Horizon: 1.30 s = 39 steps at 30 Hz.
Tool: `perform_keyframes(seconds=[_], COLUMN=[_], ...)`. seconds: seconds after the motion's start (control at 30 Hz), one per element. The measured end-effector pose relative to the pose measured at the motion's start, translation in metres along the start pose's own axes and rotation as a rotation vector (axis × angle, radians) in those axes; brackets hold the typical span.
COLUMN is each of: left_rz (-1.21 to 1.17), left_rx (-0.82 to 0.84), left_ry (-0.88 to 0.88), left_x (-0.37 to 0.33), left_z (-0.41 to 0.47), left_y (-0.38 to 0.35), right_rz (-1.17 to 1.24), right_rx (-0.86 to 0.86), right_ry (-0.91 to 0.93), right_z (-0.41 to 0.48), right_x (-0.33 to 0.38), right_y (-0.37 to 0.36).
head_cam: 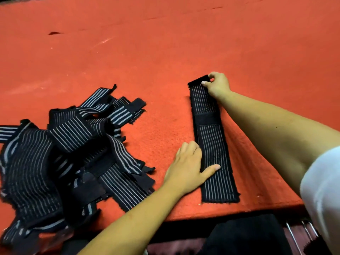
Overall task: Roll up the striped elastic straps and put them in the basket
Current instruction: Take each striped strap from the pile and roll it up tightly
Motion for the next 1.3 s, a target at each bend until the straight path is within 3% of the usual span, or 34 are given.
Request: perform_keyframes(seconds=[0.4, 0.67, 0.83, 1.0, 1.17, 1.23, 1.3], left_rz=[0.071, 0.061, -0.004, -0.342, -0.827, -1.09, -1.151], left_rx=[-0.075, -0.053, -0.026, -0.132, -0.467, -0.479, -0.407], left_ry=[0.036, 0.028, 0.023, 0.124, 0.404, 0.442, 0.389], left_x=[-0.002, 0.0, -0.001, 0.003, -0.01, -0.027, -0.041], left_z=[-0.001, -0.001, -0.002, -0.002, -0.007, -0.01, -0.016], left_y=[-0.005, -0.003, 0.002, 0.011, 0.044, 0.068, 0.087], right_rz=[-0.127, 0.344, 0.613, 0.699, 0.693, 0.698, 0.747], right_rx=[-0.041, -0.191, -0.252, -0.267, -0.173, -0.105, -0.057], right_ry=[-0.149, -0.014, 0.117, 0.176, 0.104, 0.084, 0.03], right_z=[0.011, -0.004, -0.058, -0.14, -0.218, -0.246, -0.269], right_x=[-0.02, 0.019, 0.054, 0.065, 0.05, 0.041, 0.032], right_y=[-0.026, 0.014, 0.068, 0.094, 0.093, 0.087, 0.079])
Point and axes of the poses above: each hand's wrist, its own z-axis towards the middle knuckle, its own y-axis out of the back of the hand, x = y × z, the point moved 1 cm from there along z, towards the middle knuckle, and after that the axes turned 1 degree about -x, right-handed, at the moved point
